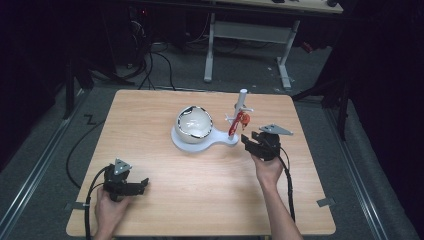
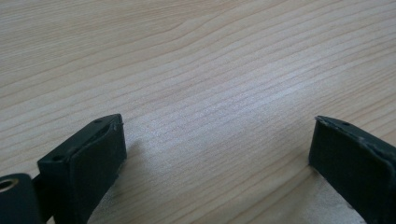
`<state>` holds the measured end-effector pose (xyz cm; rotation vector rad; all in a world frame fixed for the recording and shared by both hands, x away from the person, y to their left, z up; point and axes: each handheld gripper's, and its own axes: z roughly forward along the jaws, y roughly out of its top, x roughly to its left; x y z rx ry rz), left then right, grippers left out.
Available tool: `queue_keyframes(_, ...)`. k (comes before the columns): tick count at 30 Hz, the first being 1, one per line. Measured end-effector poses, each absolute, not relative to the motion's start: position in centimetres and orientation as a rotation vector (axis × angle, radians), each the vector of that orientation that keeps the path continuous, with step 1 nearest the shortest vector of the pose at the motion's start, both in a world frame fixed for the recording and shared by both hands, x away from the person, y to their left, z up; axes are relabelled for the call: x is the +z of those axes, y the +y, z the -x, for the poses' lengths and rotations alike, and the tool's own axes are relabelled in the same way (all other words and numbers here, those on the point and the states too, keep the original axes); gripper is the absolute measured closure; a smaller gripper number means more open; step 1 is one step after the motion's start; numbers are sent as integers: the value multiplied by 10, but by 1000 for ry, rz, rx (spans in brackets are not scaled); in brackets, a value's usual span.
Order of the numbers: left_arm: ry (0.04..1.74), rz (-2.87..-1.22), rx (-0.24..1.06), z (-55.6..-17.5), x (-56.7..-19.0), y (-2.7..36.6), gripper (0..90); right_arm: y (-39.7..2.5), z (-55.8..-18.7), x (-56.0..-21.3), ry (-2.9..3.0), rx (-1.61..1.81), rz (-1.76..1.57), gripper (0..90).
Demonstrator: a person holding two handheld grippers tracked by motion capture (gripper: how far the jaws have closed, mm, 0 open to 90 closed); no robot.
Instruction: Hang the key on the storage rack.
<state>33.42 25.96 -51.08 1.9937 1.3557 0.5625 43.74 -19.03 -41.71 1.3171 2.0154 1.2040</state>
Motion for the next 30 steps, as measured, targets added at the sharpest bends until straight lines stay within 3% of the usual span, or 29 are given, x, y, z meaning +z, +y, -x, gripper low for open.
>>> queue_keyframes(30, 1354, -1995, 561, -334, -511, 260, 43, -246, -395, -434, 1951, 1283, -1386, 491)
